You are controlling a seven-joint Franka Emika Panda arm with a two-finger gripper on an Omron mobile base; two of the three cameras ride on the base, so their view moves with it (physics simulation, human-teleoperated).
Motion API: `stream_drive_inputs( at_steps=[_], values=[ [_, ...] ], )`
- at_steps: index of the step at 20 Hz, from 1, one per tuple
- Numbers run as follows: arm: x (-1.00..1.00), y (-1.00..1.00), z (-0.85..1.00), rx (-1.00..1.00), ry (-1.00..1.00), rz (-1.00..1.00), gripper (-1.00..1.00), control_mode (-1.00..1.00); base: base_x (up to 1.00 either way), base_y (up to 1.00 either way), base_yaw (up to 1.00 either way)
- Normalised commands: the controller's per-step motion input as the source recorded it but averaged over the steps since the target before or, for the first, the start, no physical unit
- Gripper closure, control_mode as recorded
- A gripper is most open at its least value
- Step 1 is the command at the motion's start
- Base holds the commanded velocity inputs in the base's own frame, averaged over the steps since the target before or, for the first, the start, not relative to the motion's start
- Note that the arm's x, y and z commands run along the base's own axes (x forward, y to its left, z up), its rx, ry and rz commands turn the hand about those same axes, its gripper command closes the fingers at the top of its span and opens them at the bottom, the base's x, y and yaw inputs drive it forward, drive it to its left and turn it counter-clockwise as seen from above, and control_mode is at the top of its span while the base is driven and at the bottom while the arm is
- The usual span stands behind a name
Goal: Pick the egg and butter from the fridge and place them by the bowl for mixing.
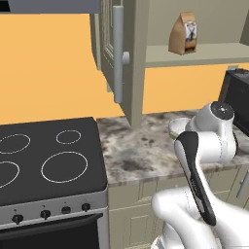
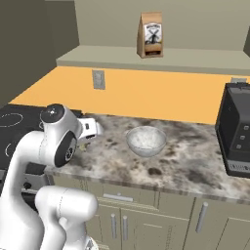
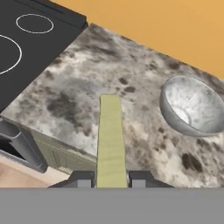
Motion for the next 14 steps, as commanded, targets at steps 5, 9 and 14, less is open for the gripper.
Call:
stream_drive_inputs(
  at_steps=[5,9,14],
  values=[
    [0.35,0.0,-0.78,-0.09,0.08,0.13,1.0,-1.0,0.0,0.0,0.0],
    [0.25,0.0,-0.47,-0.06,0.06,0.05,1.0,-1.0,0.0,0.0,0.0],
    [0.3,0.0,-0.33,0.0,0.06,0.0,1.0,-1.0,0.0,0.0,0.0]
  ],
)
